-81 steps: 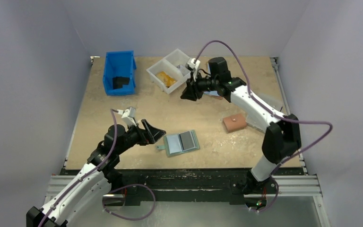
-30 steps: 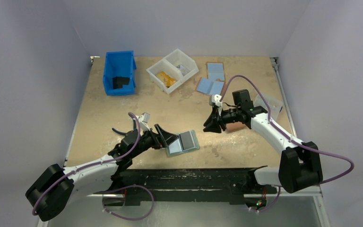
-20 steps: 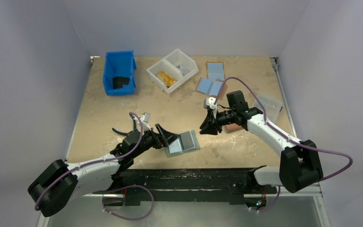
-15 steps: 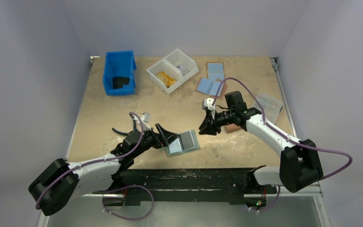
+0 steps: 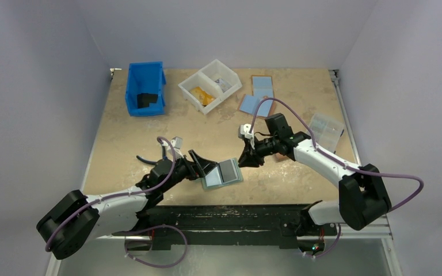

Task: Take the credit cards out of the card holder
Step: Remove the credit card from the card holder.

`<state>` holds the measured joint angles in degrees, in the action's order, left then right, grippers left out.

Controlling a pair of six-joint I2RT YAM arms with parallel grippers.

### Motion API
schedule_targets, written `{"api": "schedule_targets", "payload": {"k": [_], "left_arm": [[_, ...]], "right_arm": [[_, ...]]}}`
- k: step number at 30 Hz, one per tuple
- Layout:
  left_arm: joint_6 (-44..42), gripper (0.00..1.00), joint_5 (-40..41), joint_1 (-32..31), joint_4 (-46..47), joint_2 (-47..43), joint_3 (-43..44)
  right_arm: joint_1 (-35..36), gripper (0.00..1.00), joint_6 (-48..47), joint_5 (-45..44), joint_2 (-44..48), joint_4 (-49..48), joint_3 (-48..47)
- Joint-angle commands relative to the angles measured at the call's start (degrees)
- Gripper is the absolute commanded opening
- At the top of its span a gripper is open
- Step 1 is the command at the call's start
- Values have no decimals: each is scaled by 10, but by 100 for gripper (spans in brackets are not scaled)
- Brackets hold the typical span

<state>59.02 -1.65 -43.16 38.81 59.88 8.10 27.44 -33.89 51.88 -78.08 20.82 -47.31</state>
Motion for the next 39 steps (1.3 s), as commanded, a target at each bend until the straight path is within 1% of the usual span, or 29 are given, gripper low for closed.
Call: {"api": "schedule_targets", "payload": {"k": [1,8,12,17,19,20,22,25,27,32,34,39], "left_arm": [[8,83,8,-2,50,12,-11],[17,82,15,-3,40,-9,-30],[22,82,15,-3,37,-11,-27],[37,76,32,-5,41,4,-26],[41,75,38,-6,41,10,-26],[43,73,40,-7,41,13,-25],[45,72,42,-9,43,20,-21],[45,66,34,-12,60,40,-10],[44,64,31,-19,70,55,1],[44,50,27,-32,106,107,15],[43,47,23,-33,120,131,19],[43,46,19,-34,142,184,24]], "right_arm": [[6,27,2,-11,1,-10,-16],[9,26,-1,-14,1,-7,-20],[12,21,10,-17,1,-15,-20],[32,13,31,-38,-10,-36,-20],[46,10,40,-50,-18,-45,-22],[51,8,47,-57,-23,-51,-22],[61,5,57,-72,-33,-58,-25],[70,2,64,-89,-49,-58,-30],[73,1,64,-100,-59,-57,-32],[76,0,45,-125,-79,-39,-40],[76,0,41,-135,-86,-36,-44],[80,0,43,-147,-105,-35,-49]]}}
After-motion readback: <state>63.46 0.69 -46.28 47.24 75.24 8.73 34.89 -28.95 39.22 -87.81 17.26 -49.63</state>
